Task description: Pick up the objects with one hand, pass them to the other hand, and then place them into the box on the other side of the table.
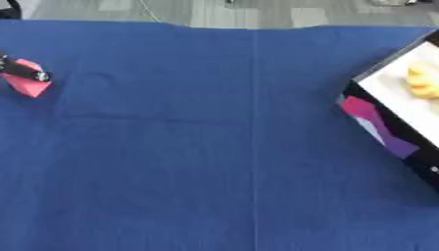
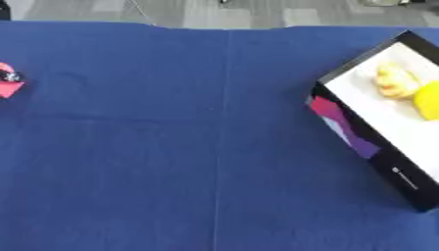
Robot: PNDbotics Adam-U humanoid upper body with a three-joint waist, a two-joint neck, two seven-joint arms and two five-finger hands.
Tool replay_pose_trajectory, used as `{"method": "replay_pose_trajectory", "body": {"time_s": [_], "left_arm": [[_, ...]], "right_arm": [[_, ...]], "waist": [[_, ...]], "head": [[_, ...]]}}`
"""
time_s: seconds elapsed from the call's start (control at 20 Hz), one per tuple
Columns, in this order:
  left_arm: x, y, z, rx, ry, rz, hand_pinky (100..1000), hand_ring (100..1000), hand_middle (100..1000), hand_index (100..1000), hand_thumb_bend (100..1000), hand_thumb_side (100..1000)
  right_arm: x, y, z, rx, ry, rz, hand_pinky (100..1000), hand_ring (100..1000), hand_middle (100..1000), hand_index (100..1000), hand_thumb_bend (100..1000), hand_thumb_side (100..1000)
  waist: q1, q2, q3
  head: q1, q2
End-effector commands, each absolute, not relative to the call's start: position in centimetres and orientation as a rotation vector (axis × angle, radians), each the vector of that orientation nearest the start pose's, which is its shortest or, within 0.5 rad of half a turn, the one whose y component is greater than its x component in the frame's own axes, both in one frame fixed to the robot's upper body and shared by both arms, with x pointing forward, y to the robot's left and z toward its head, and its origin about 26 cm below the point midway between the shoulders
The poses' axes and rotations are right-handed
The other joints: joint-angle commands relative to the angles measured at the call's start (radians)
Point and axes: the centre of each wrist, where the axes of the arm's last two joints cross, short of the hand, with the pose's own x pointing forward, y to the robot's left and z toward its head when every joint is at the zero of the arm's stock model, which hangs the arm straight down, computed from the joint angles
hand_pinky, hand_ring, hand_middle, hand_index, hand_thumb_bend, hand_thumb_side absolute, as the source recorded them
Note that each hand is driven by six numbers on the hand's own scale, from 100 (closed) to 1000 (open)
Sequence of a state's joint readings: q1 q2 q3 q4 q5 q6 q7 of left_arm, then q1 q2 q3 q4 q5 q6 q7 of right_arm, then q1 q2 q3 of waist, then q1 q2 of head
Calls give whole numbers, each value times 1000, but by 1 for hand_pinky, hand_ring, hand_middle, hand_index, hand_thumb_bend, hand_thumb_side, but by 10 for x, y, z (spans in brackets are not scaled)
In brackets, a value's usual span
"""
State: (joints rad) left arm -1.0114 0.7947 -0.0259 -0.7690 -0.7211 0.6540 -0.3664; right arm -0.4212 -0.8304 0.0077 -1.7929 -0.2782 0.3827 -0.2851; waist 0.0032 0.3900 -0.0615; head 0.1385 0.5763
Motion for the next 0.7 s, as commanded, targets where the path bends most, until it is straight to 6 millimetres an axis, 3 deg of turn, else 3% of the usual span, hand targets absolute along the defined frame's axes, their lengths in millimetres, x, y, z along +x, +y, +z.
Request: {"method": "replay_pose_trajectory", "body": {"time_s": [0.05, 0.1, 0.15, 0.2, 0.7], "left_arm": [[442, 451, 292, 1124, -820, -376, 796, 786, 649, 589, 442, 344], [442, 451, 293, 1129, -823, -375, 788, 778, 640, 574, 418, 318], [442, 449, 296, 1137, -833, -371, 779, 769, 634, 560, 352, 417], [442, 447, 300, 1148, -850, -367, 774, 766, 630, 555, 402, 306], [420, 416, 343, 1137, -1111, -434, 725, 723, 601, 538, 345, 305]], "right_arm": [[321, -348, 273, -641, -1864, 250, 864, 866, 773, 913, 539, 370], [321, -349, 273, -642, -1862, 249, 863, 866, 772, 913, 539, 370], [321, -349, 272, -643, -1860, 249, 863, 866, 772, 912, 556, 385], [321, -350, 272, -643, -1858, 248, 863, 866, 772, 912, 544, 379], [319, -350, 271, -637, -1850, 258, 865, 868, 772, 916, 528, 366]], "waist": [[13, -8, -2], [13, -9, -1], [13, -11, 0], [12, -14, 2], [9, -67, 32]], "head": [[2, -9], [1, -6], [1, -4], [-1, -1], [-45, 33]]}}
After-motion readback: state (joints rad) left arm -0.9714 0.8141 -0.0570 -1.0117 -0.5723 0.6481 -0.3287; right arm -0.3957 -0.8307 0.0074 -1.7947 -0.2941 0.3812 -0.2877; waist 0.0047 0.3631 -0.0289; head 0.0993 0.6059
